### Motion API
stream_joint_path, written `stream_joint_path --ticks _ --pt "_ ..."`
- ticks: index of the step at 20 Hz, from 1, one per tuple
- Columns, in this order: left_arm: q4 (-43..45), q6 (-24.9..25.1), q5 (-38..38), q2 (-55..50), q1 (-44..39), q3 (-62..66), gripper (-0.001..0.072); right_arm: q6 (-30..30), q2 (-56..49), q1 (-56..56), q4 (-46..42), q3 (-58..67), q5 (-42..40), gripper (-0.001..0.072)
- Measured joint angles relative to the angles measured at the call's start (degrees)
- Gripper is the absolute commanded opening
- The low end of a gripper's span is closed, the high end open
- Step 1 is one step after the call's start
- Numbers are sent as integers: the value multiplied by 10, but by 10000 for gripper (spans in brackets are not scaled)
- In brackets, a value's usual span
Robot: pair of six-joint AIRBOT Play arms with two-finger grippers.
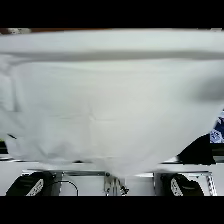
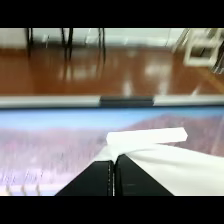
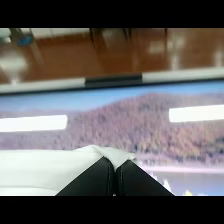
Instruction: Fold the shirts.
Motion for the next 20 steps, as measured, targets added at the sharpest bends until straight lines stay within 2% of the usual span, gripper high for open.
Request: stream_joint_path --ticks 2,5,8,14,15,16,17,18,19,20 --pt "16 0 -3 -18 0 -62 35 8 -51 0 -24 -27 41 62" --pt "29 0 40 -68 0 -158 34 14 -140 1 -55 -90 35 62" --pt "36 0 98 -148 0 -213 34 24 -245 1 -49 -132 -33 62" --pt "24 -63 163 -313 0 -232 38 27 -397 1 85 -153 -229 63" --pt "11 -70 163 -333 0 -233 46 26 -410 0 100 -155 -245 87" --pt "-5 -75 163 -351 0 -233 73 22 -419 0 110 -156 -251 177" --pt "-19 -77 158 -366 0 -234 144 16 -426 0 120 -156 -253 447" --pt "-34 -76 151 -378 0 -234 289 8 -430 0 127 -156 -252 556" --pt "-46 -68 141 -385 2 -234 411 -2 -433 -1 131 -156 -239 556" --pt "-58 -56 124 -391 5 -231 471 -12 -432 -2 136 -156 -221 556"
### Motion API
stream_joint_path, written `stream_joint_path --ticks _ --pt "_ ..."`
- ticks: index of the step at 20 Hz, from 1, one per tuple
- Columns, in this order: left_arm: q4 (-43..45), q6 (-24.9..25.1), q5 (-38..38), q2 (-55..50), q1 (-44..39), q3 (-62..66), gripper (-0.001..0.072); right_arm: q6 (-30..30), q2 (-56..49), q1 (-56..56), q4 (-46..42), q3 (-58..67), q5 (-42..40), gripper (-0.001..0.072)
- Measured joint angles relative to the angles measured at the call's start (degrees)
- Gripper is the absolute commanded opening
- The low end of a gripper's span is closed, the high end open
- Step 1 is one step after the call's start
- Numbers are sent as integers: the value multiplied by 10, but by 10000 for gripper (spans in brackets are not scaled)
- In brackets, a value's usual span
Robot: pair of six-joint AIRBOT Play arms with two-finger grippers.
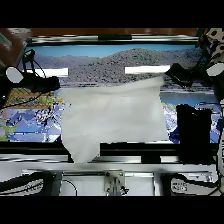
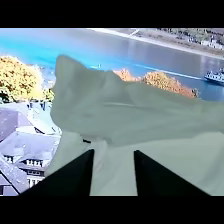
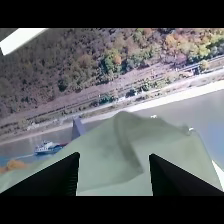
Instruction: Fold the shirts.
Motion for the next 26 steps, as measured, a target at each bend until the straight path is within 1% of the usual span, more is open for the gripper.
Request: stream_joint_path --ticks 2,3,6,9,11,14,17,20,22,23,25,26 --pt "-18 31 -64 -6 17 13 479 -29 13 -7 -2 0 53 556" --pt "-20 50 -110 -6 31 19 479 -41 23 -13 -16 1 81 556" --pt "-33 92 -229 14 87 0 480 -74 57 -43 -85 0 197 556" --pt "-61 131 -278 83 162 -113 481 -102 98 -107 -126 -26 285 556" --pt "-90 174 -292 132 210 -219 479 -112 132 -157 -116 -64 303 556" --pt "-129 237 -276 180 266 -363 478 -121 174 -208 -88 -127 306 556" --pt "-172 272 -218 200 288 -452 478 -126 191 -227 -71 -164 313 556" --pt "-206 291 -157 201 280 -489 478 -128 198 -234 -58 -179 315 556" --pt "-224 299 -126 191 264 -501 475 -128 200 -237 -55 -183 311 556" --pt "-231 302 -112 184 254 -504 459 -128 200 -237 -54 -184 310 556" --pt "-239 306 -84 167 237 -508 458 -129 201 -238 -52 -186 308 556" --pt "-242 308 -73 159 232 -509 423 -129 201 -238 -52 -186 309 588"
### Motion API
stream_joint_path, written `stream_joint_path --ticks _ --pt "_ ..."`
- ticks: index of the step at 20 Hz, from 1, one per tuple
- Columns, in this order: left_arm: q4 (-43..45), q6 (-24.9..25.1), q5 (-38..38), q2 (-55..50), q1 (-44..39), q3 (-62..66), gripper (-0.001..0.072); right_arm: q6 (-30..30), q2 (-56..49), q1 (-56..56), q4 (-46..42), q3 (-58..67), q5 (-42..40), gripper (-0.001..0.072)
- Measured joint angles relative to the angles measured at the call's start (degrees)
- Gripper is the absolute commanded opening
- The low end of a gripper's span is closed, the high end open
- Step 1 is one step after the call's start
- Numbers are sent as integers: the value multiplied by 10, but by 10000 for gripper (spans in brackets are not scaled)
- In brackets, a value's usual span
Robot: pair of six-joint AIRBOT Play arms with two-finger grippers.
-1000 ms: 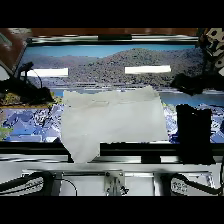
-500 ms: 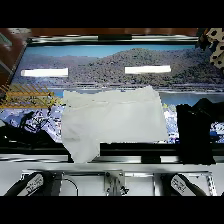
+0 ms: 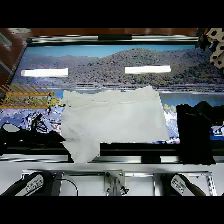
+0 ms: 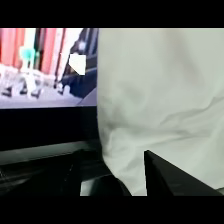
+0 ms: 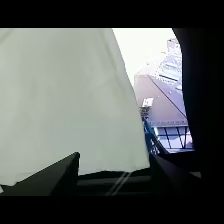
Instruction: Fold the shirts.
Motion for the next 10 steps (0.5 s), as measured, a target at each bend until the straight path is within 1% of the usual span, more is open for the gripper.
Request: stream_joint_path --ticks 1,2,3,4,5,7,10 --pt "-3 0 7 -7 -3 0 308 0 0 0 0 0 2 592" --pt "-4 2 15 -14 -6 -1 230 0 0 0 0 0 4 593" --pt "-6 4 19 -19 -9 -1 133 0 0 0 0 -1 3 592" --pt "-10 9 23 -23 -10 -1 52 0 0 0 -2 -2 4 612" --pt "-15 13 25 -25 -10 -1 36 0 -1 0 -5 -7 4 634" --pt "-26 23 22 -29 -12 3 35 -4 -2 -1 -8 -31 7 634" --pt "-35 40 -1 -29 -12 18 35 -18 -4 -1 3 -96 8 633"
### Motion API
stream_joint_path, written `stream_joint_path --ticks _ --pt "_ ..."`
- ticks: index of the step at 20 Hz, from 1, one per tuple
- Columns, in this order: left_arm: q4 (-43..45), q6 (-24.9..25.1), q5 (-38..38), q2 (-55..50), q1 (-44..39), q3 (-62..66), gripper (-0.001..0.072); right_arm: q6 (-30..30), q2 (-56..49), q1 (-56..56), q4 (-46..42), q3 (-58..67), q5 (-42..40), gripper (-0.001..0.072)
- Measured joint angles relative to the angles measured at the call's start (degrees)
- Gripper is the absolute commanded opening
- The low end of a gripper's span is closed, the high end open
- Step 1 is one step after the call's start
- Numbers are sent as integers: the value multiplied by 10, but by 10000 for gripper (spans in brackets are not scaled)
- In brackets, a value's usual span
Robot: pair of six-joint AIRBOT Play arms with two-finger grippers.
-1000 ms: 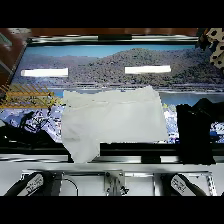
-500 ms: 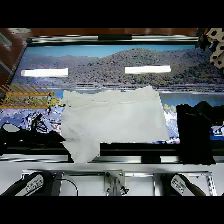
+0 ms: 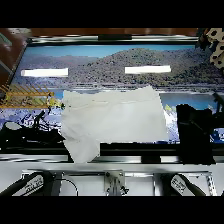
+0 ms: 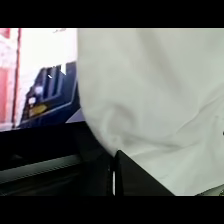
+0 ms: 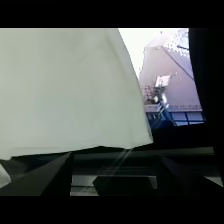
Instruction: Fold the shirts.
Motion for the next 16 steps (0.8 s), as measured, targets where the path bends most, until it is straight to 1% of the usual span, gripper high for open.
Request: stream_joint_path --ticks 2,5,11,12,16 --pt "-2 6 -17 3 0 12 35 -8 -4 0 16 -47 -11 633" --pt "-5 12 -42 10 0 23 34 -14 -26 0 12 -97 -31 631" --pt "-6 14 -70 21 0 29 35 -21 -77 0 10 -125 -69 628" --pt "-6 15 -73 22 0 30 35 -22 -83 0 12 -126 -76 579" --pt "-7 15 -81 23 0 31 35 -24 -96 0 18 -131 -102 577"
